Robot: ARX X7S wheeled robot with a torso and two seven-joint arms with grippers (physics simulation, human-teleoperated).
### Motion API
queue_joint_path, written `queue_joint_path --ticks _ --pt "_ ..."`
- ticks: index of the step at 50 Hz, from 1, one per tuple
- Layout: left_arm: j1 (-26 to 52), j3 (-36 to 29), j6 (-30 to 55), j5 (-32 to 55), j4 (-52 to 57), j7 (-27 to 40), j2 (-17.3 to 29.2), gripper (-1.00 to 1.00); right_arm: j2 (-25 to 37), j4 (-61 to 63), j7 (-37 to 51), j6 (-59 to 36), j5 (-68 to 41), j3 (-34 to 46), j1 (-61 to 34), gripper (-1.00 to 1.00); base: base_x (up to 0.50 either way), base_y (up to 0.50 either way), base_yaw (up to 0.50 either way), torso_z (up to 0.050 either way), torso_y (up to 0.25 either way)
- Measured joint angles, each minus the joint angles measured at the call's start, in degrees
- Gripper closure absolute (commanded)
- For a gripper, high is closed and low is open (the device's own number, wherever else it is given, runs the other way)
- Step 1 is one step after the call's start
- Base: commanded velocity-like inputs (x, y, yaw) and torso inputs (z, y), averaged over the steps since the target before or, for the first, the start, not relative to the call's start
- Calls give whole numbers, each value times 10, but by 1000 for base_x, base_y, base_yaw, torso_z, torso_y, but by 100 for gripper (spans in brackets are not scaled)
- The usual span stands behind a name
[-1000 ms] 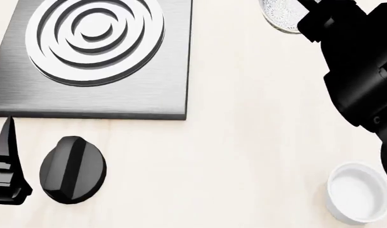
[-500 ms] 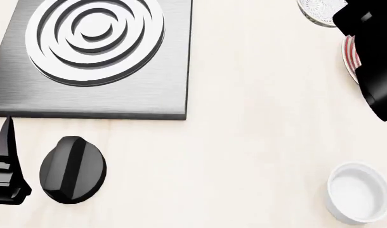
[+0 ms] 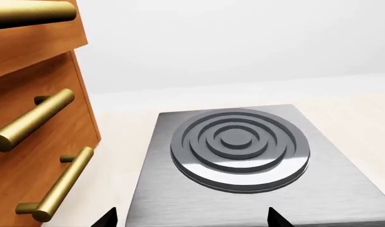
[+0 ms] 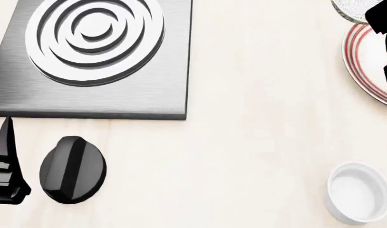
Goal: Pick the akita bowl next to the ramekin and place it on the plate.
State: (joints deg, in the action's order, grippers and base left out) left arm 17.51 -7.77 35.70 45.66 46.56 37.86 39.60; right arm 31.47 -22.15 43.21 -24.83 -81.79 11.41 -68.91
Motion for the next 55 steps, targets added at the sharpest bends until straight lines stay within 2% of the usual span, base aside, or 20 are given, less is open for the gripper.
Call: queue_joint_path --ticks 29,55 --pt "-6 -2 -6 -4 -4 -1 4 -100 28 -24 5 11 12 -11 -5 100 0 0 0 1 0" --pt "-7 -4 -12 -8 -12 -3 7 -100 27 -119 -19 26 48 3 -53 100 0 0 0 0 1"
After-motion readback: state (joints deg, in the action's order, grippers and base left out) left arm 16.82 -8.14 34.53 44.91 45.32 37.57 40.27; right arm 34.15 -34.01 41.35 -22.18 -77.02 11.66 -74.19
